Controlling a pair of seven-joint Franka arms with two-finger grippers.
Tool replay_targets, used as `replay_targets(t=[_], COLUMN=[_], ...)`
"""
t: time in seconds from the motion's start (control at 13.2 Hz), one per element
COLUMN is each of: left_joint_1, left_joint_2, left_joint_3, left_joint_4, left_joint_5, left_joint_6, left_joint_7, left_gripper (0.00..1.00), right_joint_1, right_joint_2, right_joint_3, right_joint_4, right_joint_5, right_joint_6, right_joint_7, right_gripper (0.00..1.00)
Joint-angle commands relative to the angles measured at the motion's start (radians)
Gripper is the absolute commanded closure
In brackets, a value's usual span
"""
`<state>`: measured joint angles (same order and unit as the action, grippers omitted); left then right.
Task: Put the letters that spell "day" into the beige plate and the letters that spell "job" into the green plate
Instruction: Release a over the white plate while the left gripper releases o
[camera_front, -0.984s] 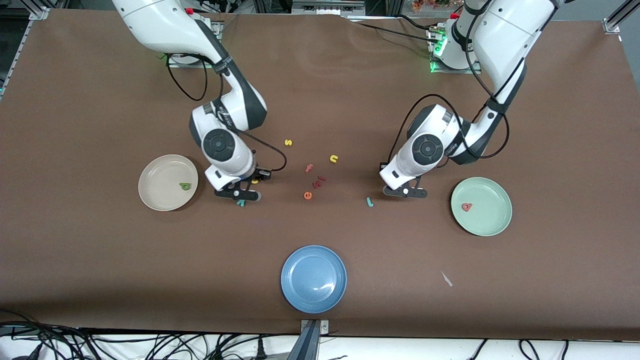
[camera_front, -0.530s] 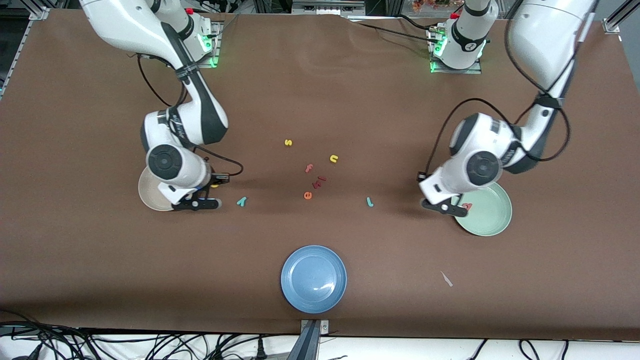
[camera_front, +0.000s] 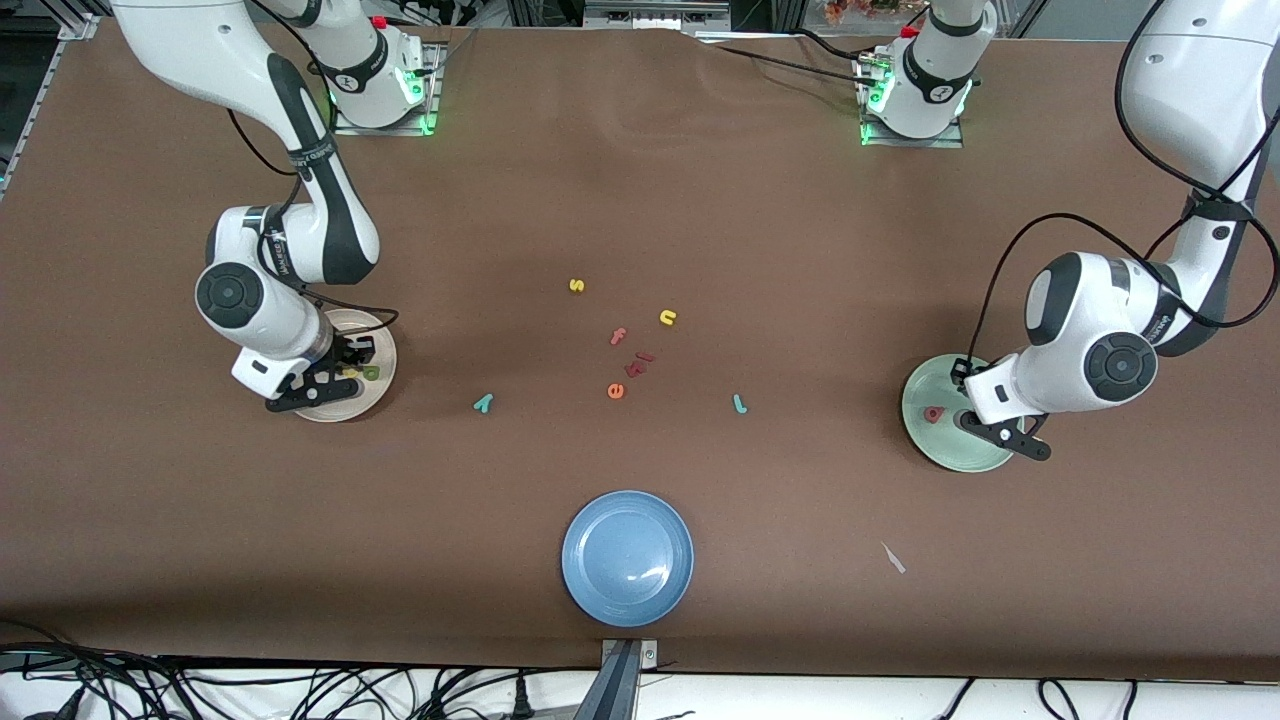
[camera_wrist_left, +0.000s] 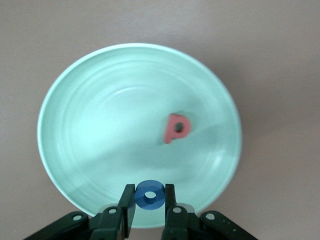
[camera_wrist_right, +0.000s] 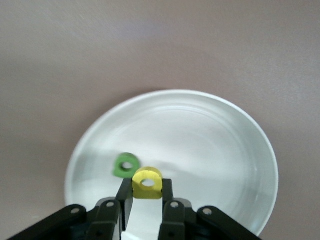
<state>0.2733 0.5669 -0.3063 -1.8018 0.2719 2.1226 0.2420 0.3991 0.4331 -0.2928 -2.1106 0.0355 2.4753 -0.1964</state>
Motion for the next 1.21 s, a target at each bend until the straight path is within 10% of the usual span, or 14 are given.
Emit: replay_targets(t=[0.0, 0.08, 0.23, 1.14], left_joint_1=[0.027, 0.027, 0.026, -0.093], left_joint_2=[0.074, 0.079, 0.077, 0.033], left_joint_3=[-0.014, -0.014, -0.014, -0.215], left_joint_4=[0.012, 0.010, 0.010, 0.198], left_joint_5=[0.038, 0.041, 0.041, 0.023], left_joint_6=[0.060, 0.062, 0.060, -0.119], left_joint_7=[0.017, 0.017, 0.017, -0.301], left_gripper=[1.00, 0.93, 0.02, 0.00], right_joint_1=[0.006, 0.007, 0.012, 0.046], right_joint_2=[-0.036, -0.039, -0.039, 0.128], right_joint_3=[-0.003, 0.000, 0.012, 0.250], right_joint_4=[-0.051, -0.042, 0.000, 0.257], right_joint_5=[0.015, 0.017, 0.024, 0.083], right_joint_6=[0.045, 0.027, -0.031, -0.084], right_joint_7=[-0.055, -0.043, 0.044, 0.769], right_gripper=[0.01, 0.00, 0.00, 0.00])
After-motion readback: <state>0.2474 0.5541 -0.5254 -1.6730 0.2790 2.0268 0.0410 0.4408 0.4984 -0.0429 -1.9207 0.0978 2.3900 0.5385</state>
